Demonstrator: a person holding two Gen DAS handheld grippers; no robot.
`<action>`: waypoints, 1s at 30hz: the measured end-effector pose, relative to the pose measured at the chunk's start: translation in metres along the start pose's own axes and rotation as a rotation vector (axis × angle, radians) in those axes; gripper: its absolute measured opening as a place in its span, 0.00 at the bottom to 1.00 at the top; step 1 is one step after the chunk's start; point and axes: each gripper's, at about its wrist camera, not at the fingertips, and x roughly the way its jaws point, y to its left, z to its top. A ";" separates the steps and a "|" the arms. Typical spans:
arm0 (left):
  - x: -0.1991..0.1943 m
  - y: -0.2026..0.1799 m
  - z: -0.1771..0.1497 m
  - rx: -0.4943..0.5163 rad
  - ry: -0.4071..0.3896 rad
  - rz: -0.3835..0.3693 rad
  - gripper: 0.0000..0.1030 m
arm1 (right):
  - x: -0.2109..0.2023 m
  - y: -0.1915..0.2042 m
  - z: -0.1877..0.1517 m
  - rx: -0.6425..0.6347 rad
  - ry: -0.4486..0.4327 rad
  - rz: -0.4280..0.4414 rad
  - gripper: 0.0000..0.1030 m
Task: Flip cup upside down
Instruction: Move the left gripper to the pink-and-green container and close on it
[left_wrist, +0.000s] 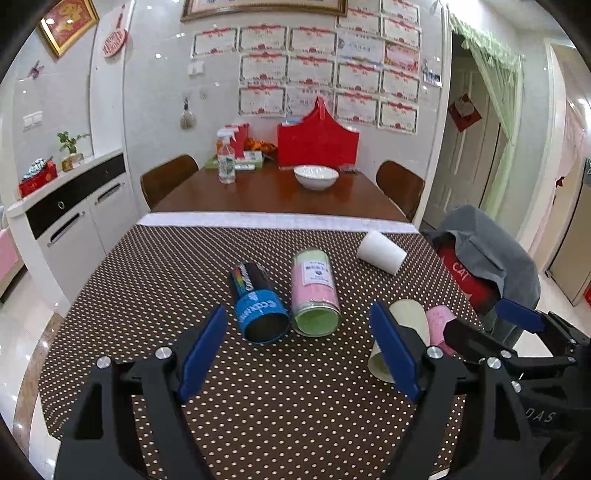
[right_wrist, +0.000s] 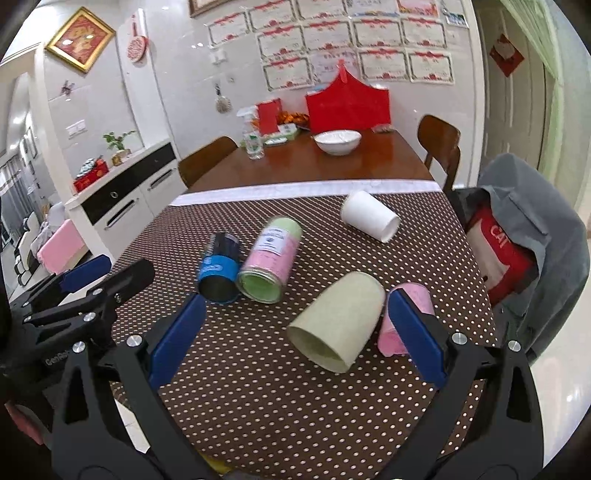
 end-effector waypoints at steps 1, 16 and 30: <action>0.007 -0.002 0.001 0.000 0.016 -0.005 0.77 | 0.005 -0.005 0.001 0.005 0.009 -0.007 0.94; 0.110 -0.035 0.029 0.025 0.182 -0.028 0.77 | 0.075 -0.059 0.026 0.043 0.132 -0.072 0.94; 0.206 -0.054 0.053 0.054 0.345 0.037 0.77 | 0.157 -0.105 0.056 0.077 0.281 -0.052 0.94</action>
